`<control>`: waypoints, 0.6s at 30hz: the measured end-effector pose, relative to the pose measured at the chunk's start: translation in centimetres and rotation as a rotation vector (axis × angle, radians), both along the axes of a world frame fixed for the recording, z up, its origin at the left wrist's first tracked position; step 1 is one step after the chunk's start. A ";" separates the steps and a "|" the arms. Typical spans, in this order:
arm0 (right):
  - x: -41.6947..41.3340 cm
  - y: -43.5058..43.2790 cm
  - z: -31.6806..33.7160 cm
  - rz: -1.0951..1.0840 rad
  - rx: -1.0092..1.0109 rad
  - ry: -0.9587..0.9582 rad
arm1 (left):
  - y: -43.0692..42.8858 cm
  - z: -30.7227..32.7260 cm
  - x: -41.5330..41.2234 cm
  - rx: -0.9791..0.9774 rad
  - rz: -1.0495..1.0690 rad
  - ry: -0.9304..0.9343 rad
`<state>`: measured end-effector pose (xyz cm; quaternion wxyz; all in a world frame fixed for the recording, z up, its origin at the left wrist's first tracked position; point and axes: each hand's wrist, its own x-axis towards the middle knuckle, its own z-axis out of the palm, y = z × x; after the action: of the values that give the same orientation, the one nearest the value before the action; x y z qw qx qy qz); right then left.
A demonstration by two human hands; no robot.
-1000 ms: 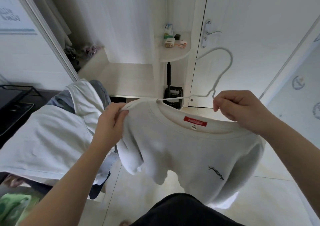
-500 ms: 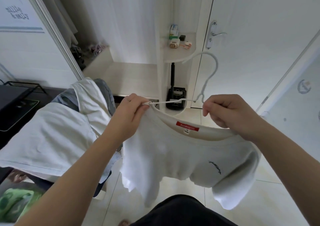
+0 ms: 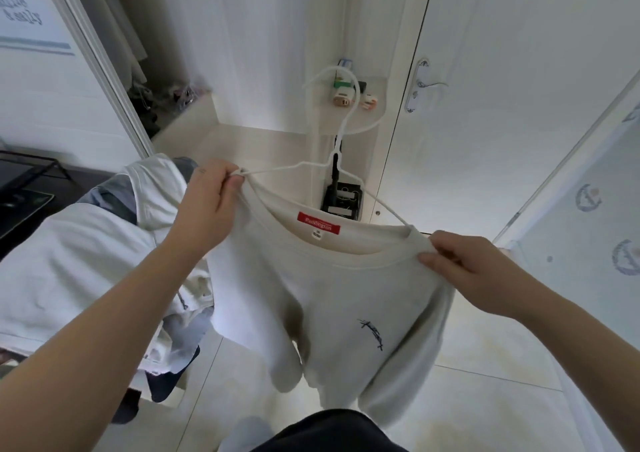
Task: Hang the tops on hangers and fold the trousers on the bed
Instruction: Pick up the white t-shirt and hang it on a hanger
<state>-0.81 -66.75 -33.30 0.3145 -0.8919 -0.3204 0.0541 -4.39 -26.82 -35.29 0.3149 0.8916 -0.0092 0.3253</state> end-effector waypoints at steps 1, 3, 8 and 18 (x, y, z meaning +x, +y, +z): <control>0.1 0.6 0.3 0.009 0.002 -0.002 | 0.4 0.2 0.5 0.003 0.011 0.021; 0.5 1.9 1.1 0.019 0.000 0.004 | 1.0 0.8 1.5 0.027 0.015 0.036; 2.6 5.9 3.3 0.025 0.221 0.093 | 3.4 3.4 5.6 0.119 -0.020 -0.007; 9.7 17.7 9.7 -0.096 0.607 0.175 | 10.2 10.5 19.5 0.133 0.030 0.124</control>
<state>8.90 -49.09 -23.57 0.5949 -0.7633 -0.2513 0.0177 15.07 -16.67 -24.82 0.2500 0.9290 0.0020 0.2729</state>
